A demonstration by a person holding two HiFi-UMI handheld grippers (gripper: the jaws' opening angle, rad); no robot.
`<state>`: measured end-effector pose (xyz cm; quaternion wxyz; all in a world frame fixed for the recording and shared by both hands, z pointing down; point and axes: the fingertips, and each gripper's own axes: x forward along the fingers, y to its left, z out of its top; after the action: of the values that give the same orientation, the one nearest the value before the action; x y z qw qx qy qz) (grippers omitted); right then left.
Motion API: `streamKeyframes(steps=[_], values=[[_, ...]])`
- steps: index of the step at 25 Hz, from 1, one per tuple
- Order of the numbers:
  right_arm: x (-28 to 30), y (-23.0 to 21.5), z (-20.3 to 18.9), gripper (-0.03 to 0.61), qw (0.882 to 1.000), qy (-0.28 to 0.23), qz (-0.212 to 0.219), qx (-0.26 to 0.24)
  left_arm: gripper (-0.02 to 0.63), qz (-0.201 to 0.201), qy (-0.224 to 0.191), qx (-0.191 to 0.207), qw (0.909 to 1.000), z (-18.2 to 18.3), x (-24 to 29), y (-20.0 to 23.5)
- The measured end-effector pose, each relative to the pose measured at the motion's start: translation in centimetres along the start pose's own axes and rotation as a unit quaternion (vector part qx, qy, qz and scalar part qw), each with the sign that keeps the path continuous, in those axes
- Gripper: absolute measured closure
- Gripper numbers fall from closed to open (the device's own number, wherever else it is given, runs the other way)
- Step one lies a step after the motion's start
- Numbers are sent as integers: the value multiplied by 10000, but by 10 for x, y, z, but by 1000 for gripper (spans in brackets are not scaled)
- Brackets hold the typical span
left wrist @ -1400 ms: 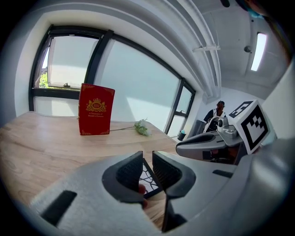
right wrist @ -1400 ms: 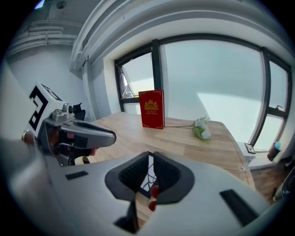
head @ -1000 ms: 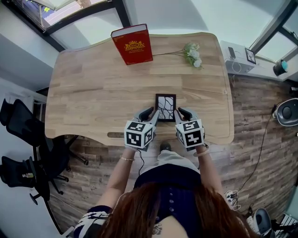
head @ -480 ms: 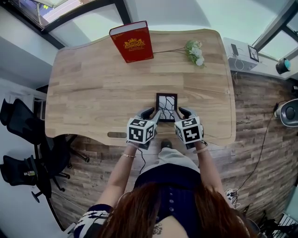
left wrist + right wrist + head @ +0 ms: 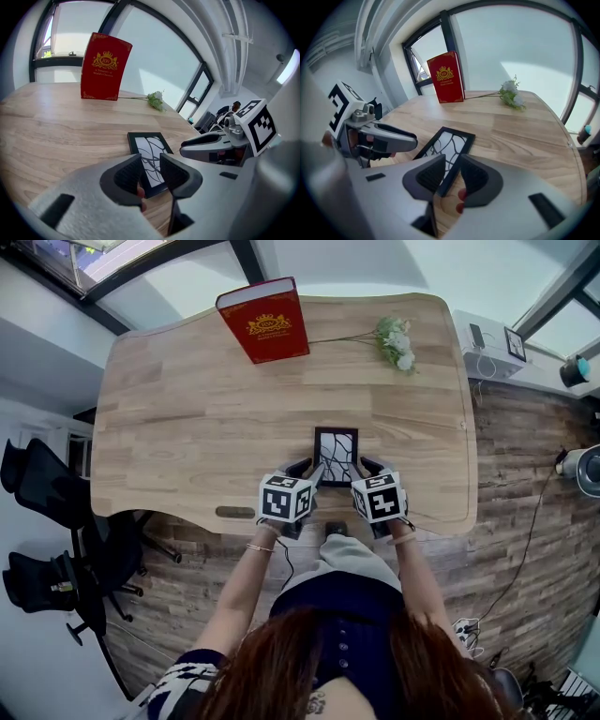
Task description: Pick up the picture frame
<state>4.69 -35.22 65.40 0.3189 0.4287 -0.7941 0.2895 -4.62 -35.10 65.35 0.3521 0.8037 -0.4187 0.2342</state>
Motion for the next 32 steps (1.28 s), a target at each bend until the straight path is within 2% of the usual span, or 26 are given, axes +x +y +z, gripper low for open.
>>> streamKeyframes(steps=[7, 16, 24, 32], values=[[10, -1, -9, 469, 9998, 141, 46, 167, 485, 22, 252, -207, 9995, -17, 11, 10], [20, -4, -17, 456, 9985, 254, 122, 471, 482, -3, 381, -400, 9985, -26, 21, 15], [27, -4, -24, 454, 9960, 305, 240, 799, 482, -4, 436, -506, 9978, -34, 26, 16], [31, -4, -28, 457, 9954, 315, 232, 872, 485, 96, 362, -503, 9980, -29, 31, 16]])
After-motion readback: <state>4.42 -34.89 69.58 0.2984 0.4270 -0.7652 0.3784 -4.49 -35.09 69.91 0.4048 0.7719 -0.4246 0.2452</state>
